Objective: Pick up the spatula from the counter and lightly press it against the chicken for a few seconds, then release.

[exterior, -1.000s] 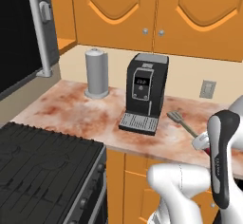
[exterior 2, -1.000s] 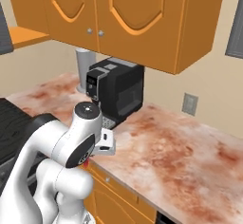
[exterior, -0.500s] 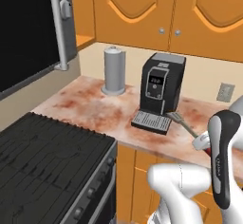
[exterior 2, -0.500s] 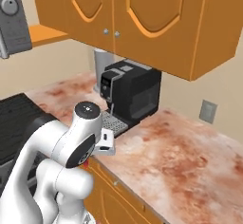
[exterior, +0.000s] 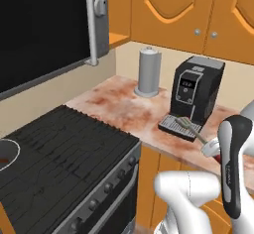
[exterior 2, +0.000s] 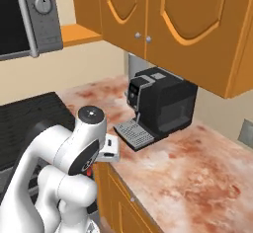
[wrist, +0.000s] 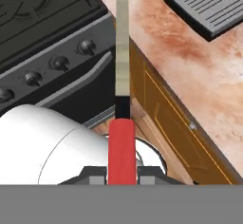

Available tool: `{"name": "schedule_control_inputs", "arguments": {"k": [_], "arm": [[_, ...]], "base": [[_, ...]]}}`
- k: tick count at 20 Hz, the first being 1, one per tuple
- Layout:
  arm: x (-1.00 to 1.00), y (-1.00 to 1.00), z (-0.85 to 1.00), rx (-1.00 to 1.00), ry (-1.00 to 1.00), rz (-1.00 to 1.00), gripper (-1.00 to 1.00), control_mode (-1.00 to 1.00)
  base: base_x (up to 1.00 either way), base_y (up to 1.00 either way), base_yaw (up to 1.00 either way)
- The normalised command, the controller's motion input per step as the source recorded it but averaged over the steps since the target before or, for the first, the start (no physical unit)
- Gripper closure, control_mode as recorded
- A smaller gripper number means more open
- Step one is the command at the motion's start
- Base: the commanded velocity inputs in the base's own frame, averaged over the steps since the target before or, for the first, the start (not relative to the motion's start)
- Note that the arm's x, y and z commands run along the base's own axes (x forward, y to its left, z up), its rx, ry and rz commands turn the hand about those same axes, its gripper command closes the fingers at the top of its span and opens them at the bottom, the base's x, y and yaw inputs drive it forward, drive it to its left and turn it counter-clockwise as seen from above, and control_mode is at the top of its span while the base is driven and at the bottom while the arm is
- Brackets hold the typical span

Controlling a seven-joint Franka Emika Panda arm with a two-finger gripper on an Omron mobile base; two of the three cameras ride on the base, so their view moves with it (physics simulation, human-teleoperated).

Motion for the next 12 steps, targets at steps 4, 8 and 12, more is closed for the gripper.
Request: {"name": "schedule_control_inputs", "arguments": {"k": [4,8,12], "arm": [[0.00,0.00,0.00,0.00,0.00,0.00,1.00,1.00],[0.00,0.00,0.00,0.00,0.00,0.00,1.00,1.00],[0.00,0.00,0.00,0.00,0.00,0.00,1.00,1.00]], "base": [[-0.08,0.00,0.39],[-0.18,0.00,0.40],[-0.18,0.00,0.41]]}}
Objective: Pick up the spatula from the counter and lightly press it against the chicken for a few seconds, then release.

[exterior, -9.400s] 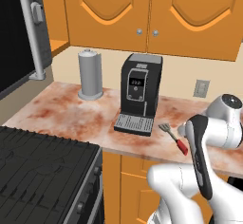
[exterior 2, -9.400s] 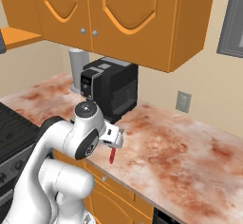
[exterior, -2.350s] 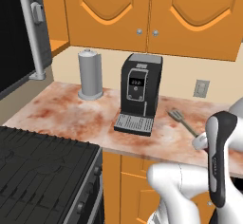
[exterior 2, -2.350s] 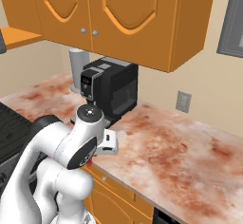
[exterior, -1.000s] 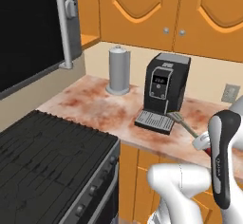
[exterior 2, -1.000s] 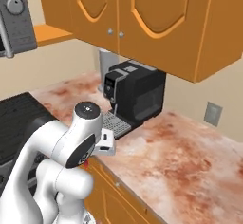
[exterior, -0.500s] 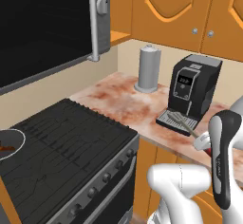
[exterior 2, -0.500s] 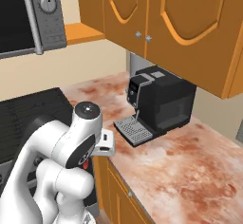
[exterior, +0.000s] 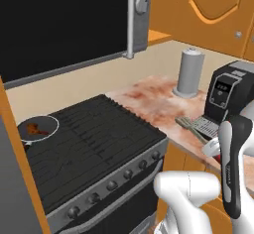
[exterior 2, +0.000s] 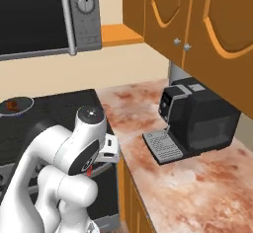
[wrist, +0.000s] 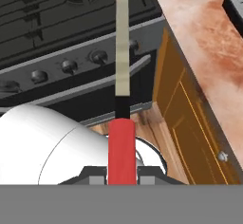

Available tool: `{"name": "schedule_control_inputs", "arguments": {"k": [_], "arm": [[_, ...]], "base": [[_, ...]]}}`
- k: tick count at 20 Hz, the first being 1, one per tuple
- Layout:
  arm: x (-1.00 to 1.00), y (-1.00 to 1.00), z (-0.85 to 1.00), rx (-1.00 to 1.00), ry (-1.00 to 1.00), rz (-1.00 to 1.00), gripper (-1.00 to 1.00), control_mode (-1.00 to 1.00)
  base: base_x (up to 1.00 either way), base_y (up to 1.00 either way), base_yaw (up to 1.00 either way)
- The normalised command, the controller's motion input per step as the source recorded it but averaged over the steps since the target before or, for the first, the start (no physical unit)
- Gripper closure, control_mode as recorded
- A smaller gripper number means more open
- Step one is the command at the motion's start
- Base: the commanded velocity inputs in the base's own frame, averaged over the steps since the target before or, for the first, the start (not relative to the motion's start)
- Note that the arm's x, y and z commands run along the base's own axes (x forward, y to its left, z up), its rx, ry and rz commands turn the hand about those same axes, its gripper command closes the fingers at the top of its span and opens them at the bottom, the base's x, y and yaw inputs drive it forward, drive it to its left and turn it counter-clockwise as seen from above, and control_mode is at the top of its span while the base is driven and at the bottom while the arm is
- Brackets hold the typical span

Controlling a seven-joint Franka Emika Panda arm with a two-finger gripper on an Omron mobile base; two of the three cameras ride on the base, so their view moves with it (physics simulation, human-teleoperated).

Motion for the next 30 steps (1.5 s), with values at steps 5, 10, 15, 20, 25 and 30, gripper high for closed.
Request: {"name": "schedule_control_inputs", "arguments": {"k": [5,10,15,20,25,30], "arm": [[0.00,0.00,0.00,0.00,0.00,0.00,1.00,1.00],[0.00,0.00,0.00,0.00,0.00,0.00,1.00,1.00],[0.00,0.00,0.00,0.00,0.00,0.00,1.00,1.00],[0.00,0.00,0.00,0.00,0.00,0.00,1.00,1.00],[0.00,0.00,0.00,0.00,0.00,0.00,1.00,1.00],[0.00,0.00,0.00,0.00,0.00,0.00,1.00,1.00]], "base": [[-0.09,0.00,0.40],[-0.04,0.00,0.40],[-0.03,0.00,0.40],[0.00,-0.01,0.40],[0.23,-0.05,0.26],[0.33,-0.19,0.16]]}}
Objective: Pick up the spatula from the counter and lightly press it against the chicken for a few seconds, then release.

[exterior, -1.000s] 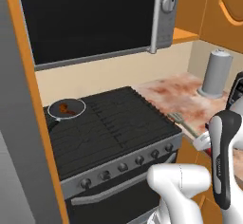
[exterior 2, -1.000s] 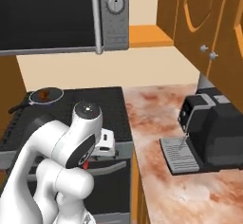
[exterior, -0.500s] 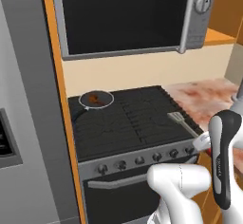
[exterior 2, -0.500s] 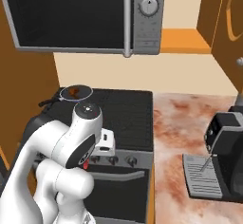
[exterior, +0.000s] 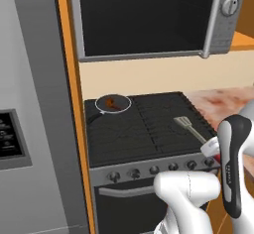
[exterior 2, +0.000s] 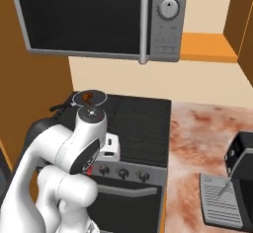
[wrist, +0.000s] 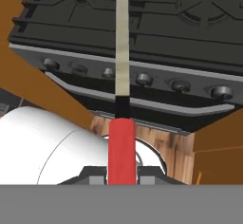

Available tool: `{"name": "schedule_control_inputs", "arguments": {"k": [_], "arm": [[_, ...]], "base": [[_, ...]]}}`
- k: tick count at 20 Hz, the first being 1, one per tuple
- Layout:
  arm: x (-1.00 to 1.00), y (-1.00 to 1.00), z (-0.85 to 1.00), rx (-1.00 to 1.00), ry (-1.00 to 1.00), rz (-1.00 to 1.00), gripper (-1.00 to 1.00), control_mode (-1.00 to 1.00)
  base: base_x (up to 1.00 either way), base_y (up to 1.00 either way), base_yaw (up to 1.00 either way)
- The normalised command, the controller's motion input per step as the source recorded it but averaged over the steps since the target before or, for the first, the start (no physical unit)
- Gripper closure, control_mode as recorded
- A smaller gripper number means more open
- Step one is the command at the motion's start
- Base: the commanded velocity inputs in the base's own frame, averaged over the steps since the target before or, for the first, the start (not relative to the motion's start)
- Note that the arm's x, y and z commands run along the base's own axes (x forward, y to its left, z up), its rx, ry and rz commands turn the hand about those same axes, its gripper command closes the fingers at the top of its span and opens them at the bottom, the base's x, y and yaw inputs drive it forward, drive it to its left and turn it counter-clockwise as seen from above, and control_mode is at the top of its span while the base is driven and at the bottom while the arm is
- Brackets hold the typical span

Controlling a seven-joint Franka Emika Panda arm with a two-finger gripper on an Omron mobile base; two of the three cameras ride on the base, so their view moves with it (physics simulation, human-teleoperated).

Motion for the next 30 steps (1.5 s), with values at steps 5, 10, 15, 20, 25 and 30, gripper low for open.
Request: {"name": "schedule_control_inputs", "arguments": {"k": [5,10,15,20,25,30], "arm": [[0.00,0.00,0.00,0.00,0.00,0.00,1.00,1.00],[0.00,0.00,0.00,0.00,0.00,0.00,1.00,1.00],[0.00,0.00,0.00,0.00,0.00,0.00,1.00,1.00],[0.00,0.00,0.00,0.00,-0.10,0.10,1.00,-1.00],[0.00,0.04,0.00,0.00,-0.18,0.14,1.00,-1.00],[0.06,0.17,0.00,0.00,-0.21,0.13,1.00,-1.00]], "base": [[0.05,-0.03,0.10],[0.00,0.00,0.10],[0.00,0.00,0.09],[0.00,0.00,0.00],[0.00,0.00,0.00],[0.00,0.00,0.00]]}}
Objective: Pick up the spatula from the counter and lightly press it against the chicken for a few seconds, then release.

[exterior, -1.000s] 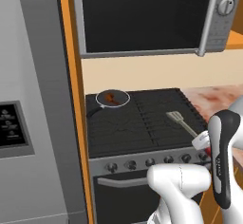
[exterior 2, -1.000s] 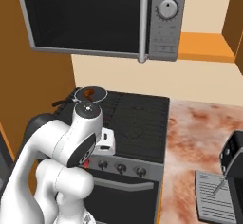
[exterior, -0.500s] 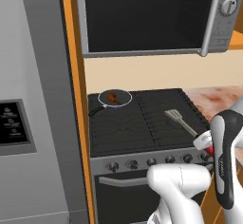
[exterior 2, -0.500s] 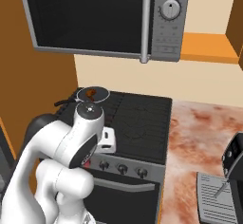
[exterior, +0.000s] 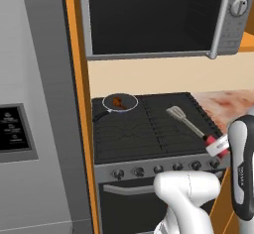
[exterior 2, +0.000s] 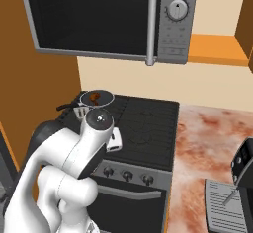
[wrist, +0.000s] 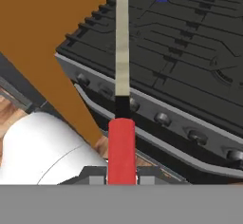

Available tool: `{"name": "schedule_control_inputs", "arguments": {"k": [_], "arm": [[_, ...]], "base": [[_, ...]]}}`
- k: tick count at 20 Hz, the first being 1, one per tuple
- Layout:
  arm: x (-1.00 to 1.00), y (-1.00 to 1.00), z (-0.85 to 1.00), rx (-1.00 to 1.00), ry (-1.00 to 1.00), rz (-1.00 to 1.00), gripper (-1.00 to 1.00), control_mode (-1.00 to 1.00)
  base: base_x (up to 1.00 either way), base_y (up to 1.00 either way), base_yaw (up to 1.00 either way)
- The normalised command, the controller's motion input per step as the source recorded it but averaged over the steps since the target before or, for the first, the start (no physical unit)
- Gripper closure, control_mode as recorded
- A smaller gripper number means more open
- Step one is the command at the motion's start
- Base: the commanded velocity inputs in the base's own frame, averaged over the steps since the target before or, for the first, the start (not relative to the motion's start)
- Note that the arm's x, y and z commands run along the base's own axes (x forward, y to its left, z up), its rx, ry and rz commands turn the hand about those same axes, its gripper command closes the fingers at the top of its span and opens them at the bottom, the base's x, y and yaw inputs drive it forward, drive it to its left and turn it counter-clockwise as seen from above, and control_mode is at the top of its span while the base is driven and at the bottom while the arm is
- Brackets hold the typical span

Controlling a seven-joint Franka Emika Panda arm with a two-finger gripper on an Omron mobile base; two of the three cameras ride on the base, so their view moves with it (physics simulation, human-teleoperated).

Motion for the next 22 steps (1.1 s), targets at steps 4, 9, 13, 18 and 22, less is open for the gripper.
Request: {"name": "schedule_control_inputs", "arguments": {"k": [4,9,13,18,22], "arm": [[0.26,0.33,0.01,-0.01,-0.12,0.01,1.00,-1.00],[0.36,0.26,0.00,0.00,-0.02,-0.01,1.00,-1.00],[0.38,0.12,0.00,0.00,-0.04,0.00,1.00,-1.00],[0.40,0.08,0.00,0.00,-0.02,0.00,1.00,-1.00],[0.34,0.01,0.00,-0.01,-0.02,0.00,1.00,-1.00]], "base": [[0.00,0.00,0.00],[0.00,0.00,0.00],[0.00,0.00,0.00],[0.00,0.00,0.00],[0.00,0.00,0.00]]}}
